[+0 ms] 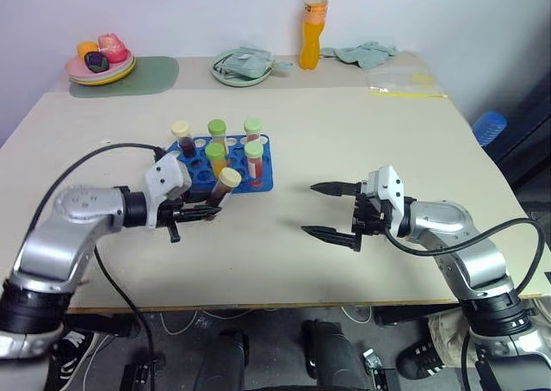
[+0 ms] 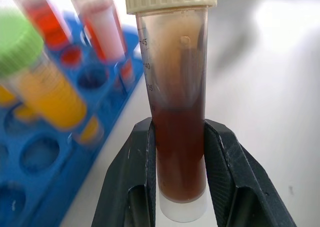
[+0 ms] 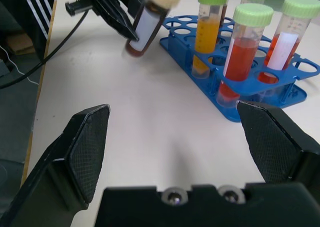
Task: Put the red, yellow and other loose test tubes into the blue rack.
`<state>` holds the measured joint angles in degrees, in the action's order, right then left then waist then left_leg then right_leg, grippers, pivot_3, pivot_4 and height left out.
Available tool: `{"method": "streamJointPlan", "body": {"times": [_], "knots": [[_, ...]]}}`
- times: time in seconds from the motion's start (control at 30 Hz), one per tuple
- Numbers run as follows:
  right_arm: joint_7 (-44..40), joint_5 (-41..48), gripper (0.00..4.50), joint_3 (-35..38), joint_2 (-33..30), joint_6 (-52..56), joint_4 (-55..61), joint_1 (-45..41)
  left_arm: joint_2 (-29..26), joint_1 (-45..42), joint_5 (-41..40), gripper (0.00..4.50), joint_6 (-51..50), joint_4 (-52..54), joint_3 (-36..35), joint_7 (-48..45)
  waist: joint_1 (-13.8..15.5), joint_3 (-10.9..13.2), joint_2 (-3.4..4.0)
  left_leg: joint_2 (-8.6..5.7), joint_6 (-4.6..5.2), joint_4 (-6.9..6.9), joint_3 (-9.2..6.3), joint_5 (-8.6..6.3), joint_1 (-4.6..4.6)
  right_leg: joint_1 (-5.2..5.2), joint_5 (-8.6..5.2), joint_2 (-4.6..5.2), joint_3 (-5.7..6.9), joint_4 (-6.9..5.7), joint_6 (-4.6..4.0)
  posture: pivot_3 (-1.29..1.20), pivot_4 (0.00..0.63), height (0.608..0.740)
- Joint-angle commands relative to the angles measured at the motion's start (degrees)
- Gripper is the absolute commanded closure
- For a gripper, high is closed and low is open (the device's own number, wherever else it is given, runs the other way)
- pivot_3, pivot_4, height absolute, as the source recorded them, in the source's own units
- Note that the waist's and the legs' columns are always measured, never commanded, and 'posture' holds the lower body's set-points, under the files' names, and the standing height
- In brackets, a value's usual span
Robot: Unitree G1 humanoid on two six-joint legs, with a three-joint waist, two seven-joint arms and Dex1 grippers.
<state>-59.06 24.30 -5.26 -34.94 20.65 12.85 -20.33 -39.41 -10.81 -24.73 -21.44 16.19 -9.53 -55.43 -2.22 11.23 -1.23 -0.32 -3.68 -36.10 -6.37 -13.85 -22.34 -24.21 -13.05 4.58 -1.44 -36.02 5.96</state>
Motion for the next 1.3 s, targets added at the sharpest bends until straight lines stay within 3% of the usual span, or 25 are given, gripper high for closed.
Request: {"method": "streamJointPlan", "body": {"times": [0.03, 0.37, 0.5, 0.63, 1.13, 1.3], "knots": [[-0.94, 0.60, 0.00, 1.24, -0.55, -0.77, 0.07, -1.80, 3.15, 2.24, -3.81, 3.71, 5.14, 2.73, -7.30, 3.30, 0.14, 0.00, 0.00, 0.00, 0.00, -0.01, 0.00, 0.00, 0.01, 0.00, 0.01, 0.00, 0.00, 0.00, 0.01, 0.00, 0.150, 0.740], [-1.70, 0.69, 0.00, 1.58, -0.48, -0.77, -0.29, -2.24, 15.45, -2.61, -0.60, 3.71, 22.72, -8.28, -15.04, 19.19, 1.54, -0.05, 0.02, -0.03, 0.00, -0.13, 0.01, 0.00, 0.05, 0.16, 0.06, -0.01, 0.00, 0.05, 0.06, 0.00, 0.150, 0.740], [-1.40, 0.61, 0.00, 1.70, -0.44, -0.75, 0.02, -1.94, 18.14, -5.52, 2.45, 3.71, 26.32, -13.71, -15.07, 26.13, 1.49, -0.05, 0.01, -0.04, 0.00, -0.12, 0.01, 0.00, 0.08, 0.18, 0.11, -0.02, 0.00, 0.04, 0.16, 0.00, 0.150, 0.740], [-0.54, 0.23, 0.00, 1.47, 0.06, -0.89, 0.41, -1.50, 20.98, -8.59, 5.83, 3.71, 33.06, -22.13, -11.57, 27.41, 1.51, -0.06, 0.00, -0.05, 0.00, -0.12, 0.01, 0.00, 0.11, 0.22, 0.12, -0.02, 0.01, 0.05, 0.17, 0.00, 0.150, 0.740], [1.25, 0.68, 0.00, 3.01, -0.78, 0.42, 3.01, 0.70, 24.01, -3.09, 13.83, 3.71, 34.35, -20.64, -4.21, 34.91, 1.50, -0.06, 0.01, -0.04, 0.00, -0.10, 0.00, 0.00, 0.16, 0.28, 0.12, -0.03, 0.01, 0.07, 0.17, 0.00, 0.150, 0.740], [1.47, 0.50, 0.00, 2.71, -0.53, 0.50, 2.80, 0.14, 24.78, -3.20, 12.61, 3.71, 32.27, -20.75, -2.96, 35.41, 1.48, -0.06, 0.01, -0.05, 0.00, -0.09, 0.00, 0.00, 0.17, 0.29, 0.12, -0.03, 0.01, 0.08, 0.17, 0.00, 0.150, 0.740]]}}
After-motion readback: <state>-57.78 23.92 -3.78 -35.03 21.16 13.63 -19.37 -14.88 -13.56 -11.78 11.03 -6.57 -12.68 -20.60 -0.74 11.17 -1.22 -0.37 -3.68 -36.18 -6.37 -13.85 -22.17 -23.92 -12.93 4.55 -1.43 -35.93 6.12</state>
